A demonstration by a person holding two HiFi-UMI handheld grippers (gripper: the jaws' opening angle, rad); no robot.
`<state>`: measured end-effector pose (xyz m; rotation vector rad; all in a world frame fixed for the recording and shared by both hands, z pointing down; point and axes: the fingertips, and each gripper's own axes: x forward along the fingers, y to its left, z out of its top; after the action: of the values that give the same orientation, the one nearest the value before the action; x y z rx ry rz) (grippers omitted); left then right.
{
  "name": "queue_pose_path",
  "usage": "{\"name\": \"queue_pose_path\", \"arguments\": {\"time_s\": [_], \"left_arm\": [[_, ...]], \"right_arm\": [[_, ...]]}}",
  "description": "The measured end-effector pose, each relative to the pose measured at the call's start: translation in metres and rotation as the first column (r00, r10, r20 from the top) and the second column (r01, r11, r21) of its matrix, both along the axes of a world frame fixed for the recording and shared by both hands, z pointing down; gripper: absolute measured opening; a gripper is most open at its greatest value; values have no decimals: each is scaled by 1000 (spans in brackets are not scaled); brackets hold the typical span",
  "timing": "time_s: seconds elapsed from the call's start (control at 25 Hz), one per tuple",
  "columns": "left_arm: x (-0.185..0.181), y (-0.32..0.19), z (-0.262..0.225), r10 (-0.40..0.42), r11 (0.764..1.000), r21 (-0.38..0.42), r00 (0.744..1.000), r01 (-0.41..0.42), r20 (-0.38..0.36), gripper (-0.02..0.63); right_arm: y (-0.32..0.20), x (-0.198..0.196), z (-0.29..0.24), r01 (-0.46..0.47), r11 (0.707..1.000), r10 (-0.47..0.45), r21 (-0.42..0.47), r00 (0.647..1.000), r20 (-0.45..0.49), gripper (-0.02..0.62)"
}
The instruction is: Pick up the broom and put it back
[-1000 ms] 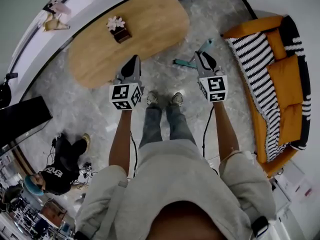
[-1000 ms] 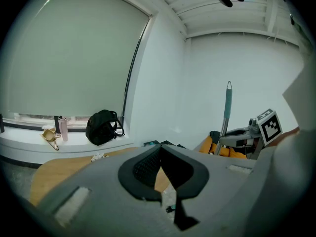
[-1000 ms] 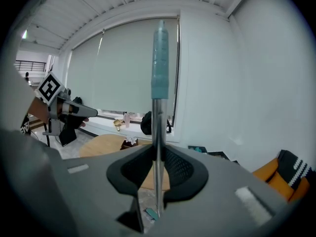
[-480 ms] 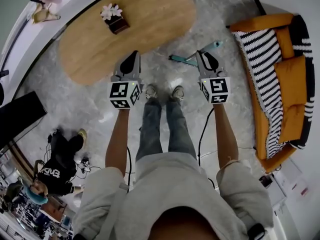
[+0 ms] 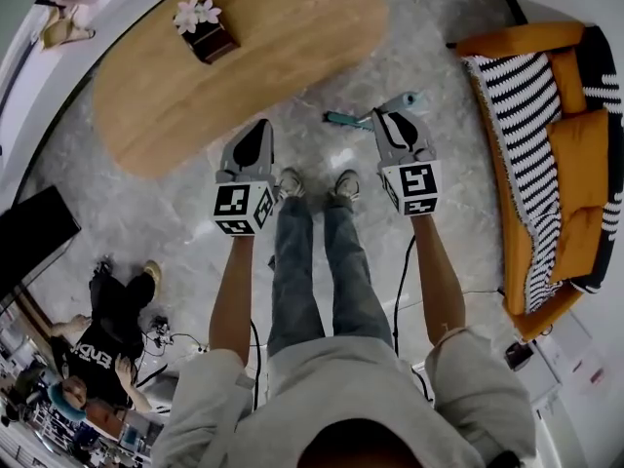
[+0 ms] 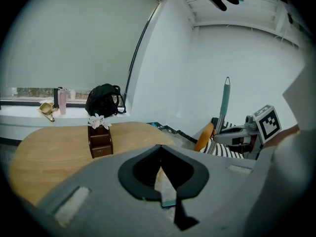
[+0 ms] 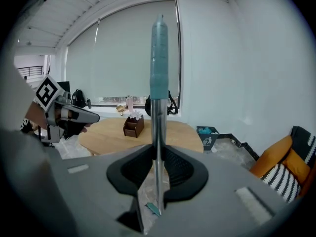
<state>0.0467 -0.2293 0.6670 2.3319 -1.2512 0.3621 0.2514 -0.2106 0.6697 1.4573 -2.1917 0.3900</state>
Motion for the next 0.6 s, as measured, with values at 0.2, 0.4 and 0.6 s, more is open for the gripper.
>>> {"name": "queue_pose_path", "arguments": {"time_s": [0.2, 0.4, 0.6], "left_arm": [[2, 9, 16, -3, 1000, -2, 1000, 3, -9, 3], [-3, 19, 27, -2, 1000, -8, 1000, 2, -7, 3], [-9, 21, 34, -5, 1000, -19, 1000, 5, -1, 3]], "right_arm": [[3, -4, 27, 28, 999, -28, -16, 999, -24, 75], [-1, -23, 52, 72, 996, -75, -48, 996, -48, 75], [-16, -43, 83, 96, 990, -103, -100, 993, -66, 75]]}}
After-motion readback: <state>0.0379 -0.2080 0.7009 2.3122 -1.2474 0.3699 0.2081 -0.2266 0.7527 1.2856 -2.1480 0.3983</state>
